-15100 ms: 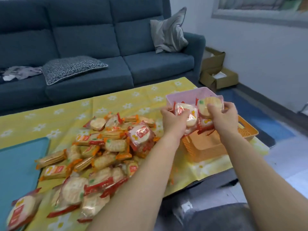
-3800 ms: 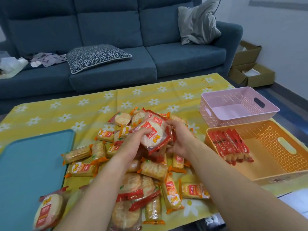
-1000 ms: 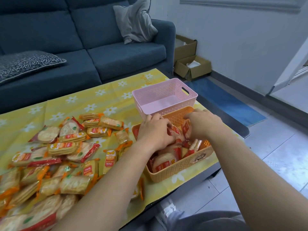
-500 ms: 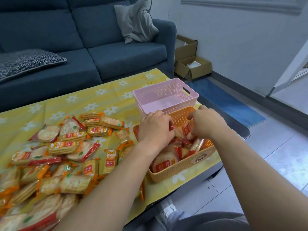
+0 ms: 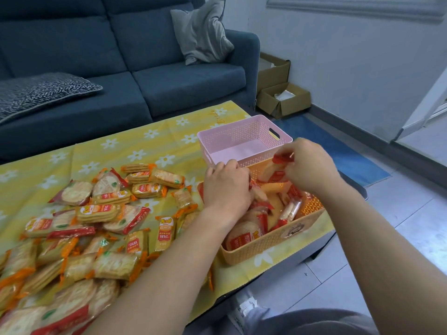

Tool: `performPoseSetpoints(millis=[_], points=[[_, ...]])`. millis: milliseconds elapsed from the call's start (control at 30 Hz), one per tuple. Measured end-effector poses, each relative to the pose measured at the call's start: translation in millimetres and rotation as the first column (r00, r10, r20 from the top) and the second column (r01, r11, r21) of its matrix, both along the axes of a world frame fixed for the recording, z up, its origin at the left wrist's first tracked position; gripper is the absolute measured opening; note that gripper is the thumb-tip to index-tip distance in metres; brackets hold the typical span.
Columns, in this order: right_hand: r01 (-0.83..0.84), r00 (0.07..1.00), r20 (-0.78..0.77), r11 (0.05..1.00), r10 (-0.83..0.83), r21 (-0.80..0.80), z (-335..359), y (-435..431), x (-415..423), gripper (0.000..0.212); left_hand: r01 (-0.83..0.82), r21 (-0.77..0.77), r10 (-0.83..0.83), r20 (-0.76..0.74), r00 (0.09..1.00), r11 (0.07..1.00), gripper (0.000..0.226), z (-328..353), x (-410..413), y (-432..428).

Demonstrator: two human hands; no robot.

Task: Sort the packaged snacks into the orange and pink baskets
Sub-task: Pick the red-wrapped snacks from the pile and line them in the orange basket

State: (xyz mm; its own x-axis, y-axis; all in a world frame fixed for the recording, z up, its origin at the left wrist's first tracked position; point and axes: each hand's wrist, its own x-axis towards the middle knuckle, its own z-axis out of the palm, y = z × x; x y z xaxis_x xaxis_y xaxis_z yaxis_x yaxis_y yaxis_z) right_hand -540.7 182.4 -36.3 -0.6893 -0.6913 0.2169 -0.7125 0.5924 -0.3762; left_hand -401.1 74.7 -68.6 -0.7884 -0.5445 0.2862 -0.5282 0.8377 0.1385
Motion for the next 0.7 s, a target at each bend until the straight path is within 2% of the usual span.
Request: performPoseSetpoints(millis=[67, 133, 267, 400, 467, 500, 567, 600, 667, 700], points=[[-0.046, 0.999, -0.026, 0.998, 0.045, -0.04, 3, 5, 1, 0.036, -0.017, -0.01, 0.017, -0.004, 1.0, 1.0, 0.025, -2, -3, 3], [-0.049, 0.998, -0.046, 0.999, 0.049, -0.004, -2, 4, 0, 0.032, -0.041, -0.022, 0.041, -0.014, 0.999, 0.999, 0.026, -4, -7, 6], [-0.106, 0.991, 0.084, 0.993, 0.101, 0.052, -23, -5, 6, 0.038, -0.022, -0.018, 0.021, -0.03, 0.999, 1.0, 0.027, -12, -13, 13], [-0.166, 0.976, 0.144, 0.986, 0.166, -0.011, -32, -11, 13, 0.04, 0.084, 0.057, -0.078, -0.097, 0.992, 0.995, 0.056, -23, -18, 11], [-0.167, 0.954, 0.238, 0.983, 0.182, -0.081, -30, -9, 13, 0.041, 0.144, 0.097, -0.135, -0.098, 0.986, 0.985, 0.07, -24, -19, 8], [-0.135, 0.934, 0.316, 0.984, 0.166, -0.117, -28, -6, 11, 0.041, 0.155, 0.115, -0.146, -0.084, 0.986, 0.981, 0.069, -23, -19, 7], [-0.031, 0.897, 0.43, 0.986, 0.098, -0.161, -23, 3, 2, 0.042, 0.159, 0.116, -0.156, -0.041, 0.987, 0.98, 0.055, -24, -19, 6], [0.011, 0.911, 0.408, 0.988, 0.053, -0.154, -20, 7, -4, 0.041, 0.159, 0.109, -0.156, -0.029, 0.987, 0.981, 0.045, -24, -19, 6], [0.046, 0.981, 0.191, 0.997, -0.033, -0.061, -15, 15, -13, 0.034, 0.146, 0.118, -0.142, -0.035, 0.989, 0.982, 0.033, -25, -20, 7], [0.045, 0.994, 0.094, 0.998, -0.048, 0.035, -13, 17, -14, 0.029, 0.14, 0.123, -0.136, -0.038, 0.99, 0.983, 0.031, -24, -20, 8]])
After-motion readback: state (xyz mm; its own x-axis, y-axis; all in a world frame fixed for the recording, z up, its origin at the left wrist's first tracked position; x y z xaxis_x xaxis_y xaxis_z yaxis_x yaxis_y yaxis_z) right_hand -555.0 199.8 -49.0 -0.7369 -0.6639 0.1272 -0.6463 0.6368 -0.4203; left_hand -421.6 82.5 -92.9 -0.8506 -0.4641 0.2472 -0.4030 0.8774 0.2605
